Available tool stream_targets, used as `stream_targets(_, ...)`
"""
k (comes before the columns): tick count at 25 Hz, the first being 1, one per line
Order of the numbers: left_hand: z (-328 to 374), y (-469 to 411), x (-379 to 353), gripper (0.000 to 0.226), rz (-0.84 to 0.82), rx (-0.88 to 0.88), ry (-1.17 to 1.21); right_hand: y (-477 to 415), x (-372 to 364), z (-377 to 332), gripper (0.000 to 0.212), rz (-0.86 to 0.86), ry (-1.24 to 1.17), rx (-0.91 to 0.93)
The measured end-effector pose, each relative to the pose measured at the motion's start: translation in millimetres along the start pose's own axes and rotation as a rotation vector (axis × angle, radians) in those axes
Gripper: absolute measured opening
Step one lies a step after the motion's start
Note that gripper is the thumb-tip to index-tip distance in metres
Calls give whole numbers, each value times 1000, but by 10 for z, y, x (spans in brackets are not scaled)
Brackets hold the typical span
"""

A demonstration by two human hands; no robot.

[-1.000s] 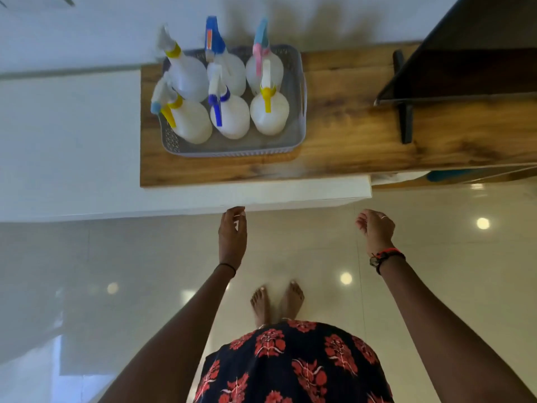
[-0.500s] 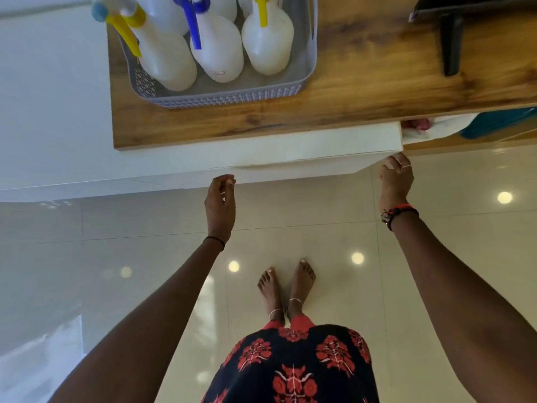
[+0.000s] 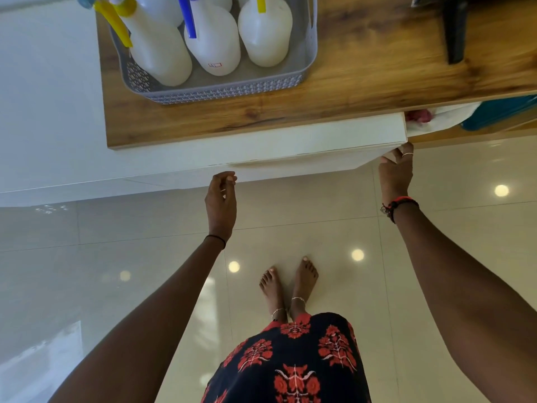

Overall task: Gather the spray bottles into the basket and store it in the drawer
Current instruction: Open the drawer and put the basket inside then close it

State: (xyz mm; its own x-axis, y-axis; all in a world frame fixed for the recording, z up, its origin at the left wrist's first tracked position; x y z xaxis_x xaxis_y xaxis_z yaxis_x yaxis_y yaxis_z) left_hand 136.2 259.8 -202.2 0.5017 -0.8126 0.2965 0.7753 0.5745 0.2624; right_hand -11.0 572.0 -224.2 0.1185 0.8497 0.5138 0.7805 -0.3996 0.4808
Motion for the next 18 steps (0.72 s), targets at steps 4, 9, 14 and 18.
stream_targets(4,75,53,3,21,-15,-73,-63,52,65,69,64,17,120,44)
stream_targets(9,29,237,82,39,-233,-278,-601,211,210,185,58,25,201,38)
stream_targets(14,-70,460,172,65,-429,-267,-1055,918,130,78,62,215,507,310)
stream_targets(18,-56,599,176,70,-468,-189,-1089,1672,-381,50,67,-81,993,750)
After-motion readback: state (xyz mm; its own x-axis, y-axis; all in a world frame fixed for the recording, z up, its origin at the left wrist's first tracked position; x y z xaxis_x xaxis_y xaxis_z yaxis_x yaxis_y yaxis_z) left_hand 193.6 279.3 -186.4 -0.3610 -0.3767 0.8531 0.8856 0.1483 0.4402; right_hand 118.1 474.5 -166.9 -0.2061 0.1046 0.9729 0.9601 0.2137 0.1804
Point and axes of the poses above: each hand's wrist, its own y-axis away from the middle knuckle, its own x-axis out of the back of the hand, z = x × y, the point moved 1 cm from there along -y, towards the middle knuckle, and after that the axes turned 9 degrees about y, right-handed, at the moved point
